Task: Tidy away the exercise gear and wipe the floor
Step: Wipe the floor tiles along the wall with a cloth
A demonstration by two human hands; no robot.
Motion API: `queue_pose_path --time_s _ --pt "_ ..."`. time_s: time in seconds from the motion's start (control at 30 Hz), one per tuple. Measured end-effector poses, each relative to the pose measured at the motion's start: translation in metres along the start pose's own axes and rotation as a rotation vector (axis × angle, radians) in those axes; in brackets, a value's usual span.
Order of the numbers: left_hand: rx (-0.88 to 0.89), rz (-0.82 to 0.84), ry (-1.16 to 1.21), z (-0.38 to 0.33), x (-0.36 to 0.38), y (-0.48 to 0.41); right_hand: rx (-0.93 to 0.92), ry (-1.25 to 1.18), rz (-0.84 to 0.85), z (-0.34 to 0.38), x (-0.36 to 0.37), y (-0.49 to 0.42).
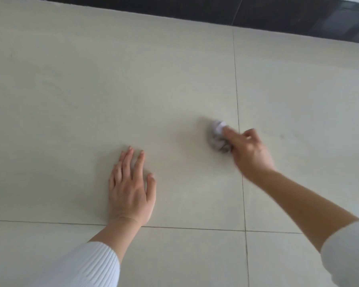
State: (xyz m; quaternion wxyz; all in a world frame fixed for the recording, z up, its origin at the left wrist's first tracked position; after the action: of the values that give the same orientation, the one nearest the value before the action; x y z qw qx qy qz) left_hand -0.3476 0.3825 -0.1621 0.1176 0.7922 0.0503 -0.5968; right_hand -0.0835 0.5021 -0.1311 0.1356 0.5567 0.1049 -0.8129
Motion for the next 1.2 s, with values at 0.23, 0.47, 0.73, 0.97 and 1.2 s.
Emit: queue_pose_path --time_s 0.23,0.47,0.73,0.97,1.2 --pt "-0.003 -0.003 -0.016 -0.001 -0.001 0.0 0.516 0.036 -0.097 -0.034 -0.008 -0.095" --pt "-0.006 0.024 -0.024 -0.001 -0.001 0.0 -0.278 -0.114 0.02 0.109 0.044 -0.06" --pt "-0.008 0.054 -0.037 -0.001 0.0 0.001 0.09 -0.148 -0.086 0.004 -0.007 -0.087" --pt "-0.007 0.051 -0.028 -0.002 -0.001 0.0 0.365 -0.172 -0.048 0.024 0.01 -0.144" --pt "-0.006 0.042 -0.021 -0.001 0.001 0.0 -0.206 -0.301 -0.004 0.124 0.041 -0.119"
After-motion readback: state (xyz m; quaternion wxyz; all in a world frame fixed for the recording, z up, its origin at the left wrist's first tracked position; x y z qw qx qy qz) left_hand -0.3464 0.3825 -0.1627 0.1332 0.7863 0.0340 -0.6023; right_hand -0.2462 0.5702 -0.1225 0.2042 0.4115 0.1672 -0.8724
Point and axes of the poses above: each hand's wrist, its own y-axis away from the middle knuckle, its own x-axis out of the palm, z = x × y, the point moved 8 cm from there along -y, towards the middle knuckle, and after that the axes turned 5 degrees about z, right-handed, at the moved point
